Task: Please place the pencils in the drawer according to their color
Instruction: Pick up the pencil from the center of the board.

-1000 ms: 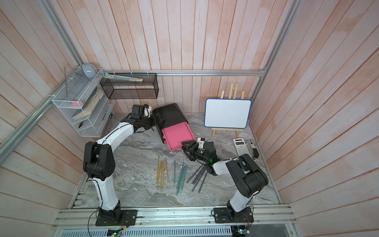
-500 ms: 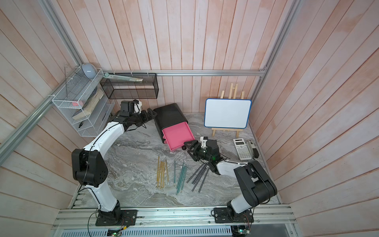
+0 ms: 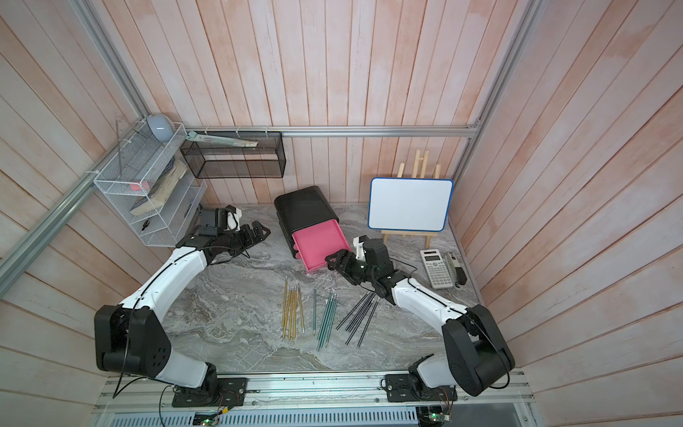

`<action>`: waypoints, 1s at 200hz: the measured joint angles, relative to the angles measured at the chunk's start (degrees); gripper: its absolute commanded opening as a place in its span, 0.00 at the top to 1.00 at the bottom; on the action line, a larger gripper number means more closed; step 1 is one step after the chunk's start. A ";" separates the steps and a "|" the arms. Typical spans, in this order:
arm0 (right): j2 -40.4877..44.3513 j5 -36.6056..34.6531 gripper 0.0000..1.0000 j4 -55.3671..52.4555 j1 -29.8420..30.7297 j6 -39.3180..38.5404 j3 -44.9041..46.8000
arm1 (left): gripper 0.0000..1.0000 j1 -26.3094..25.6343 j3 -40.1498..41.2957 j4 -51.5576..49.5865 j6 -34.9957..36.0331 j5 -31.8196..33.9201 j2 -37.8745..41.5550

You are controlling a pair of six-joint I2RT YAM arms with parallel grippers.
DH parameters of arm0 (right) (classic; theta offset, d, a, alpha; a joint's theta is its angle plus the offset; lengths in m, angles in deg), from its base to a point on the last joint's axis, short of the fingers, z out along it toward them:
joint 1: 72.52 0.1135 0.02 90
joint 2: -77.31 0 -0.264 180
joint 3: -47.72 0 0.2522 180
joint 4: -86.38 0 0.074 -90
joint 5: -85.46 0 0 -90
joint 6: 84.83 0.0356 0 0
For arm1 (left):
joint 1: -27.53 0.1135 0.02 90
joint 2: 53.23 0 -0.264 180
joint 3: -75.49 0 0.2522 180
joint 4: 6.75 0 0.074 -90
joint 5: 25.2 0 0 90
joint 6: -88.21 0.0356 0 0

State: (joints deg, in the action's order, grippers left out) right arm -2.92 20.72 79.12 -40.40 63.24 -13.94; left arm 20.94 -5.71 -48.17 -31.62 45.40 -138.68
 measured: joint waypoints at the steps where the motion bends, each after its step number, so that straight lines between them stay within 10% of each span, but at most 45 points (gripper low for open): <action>1: -0.04 -0.28 0.23 -0.46 0.39 -0.31 -0.48 | 0.01 0.00 0.20 0.00 0.00 0.04 0.11; 79: -19.30 -16.28 0.28 -21.16 20.06 -14.19 -30.99 | 0.01 4.66 9.20 -4.50 -1.88 4.85 7.30; 200: -52.43 -34.01 0.47 -45.05 24.52 -17.51 -68.15 | 0.01 14.47 13.31 -1.01 -3.48 -2.58 7.26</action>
State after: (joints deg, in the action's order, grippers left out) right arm -55.35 -13.29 34.07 -15.88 45.73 -82.09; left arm 35.41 7.60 -49.17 -35.09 42.82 -131.42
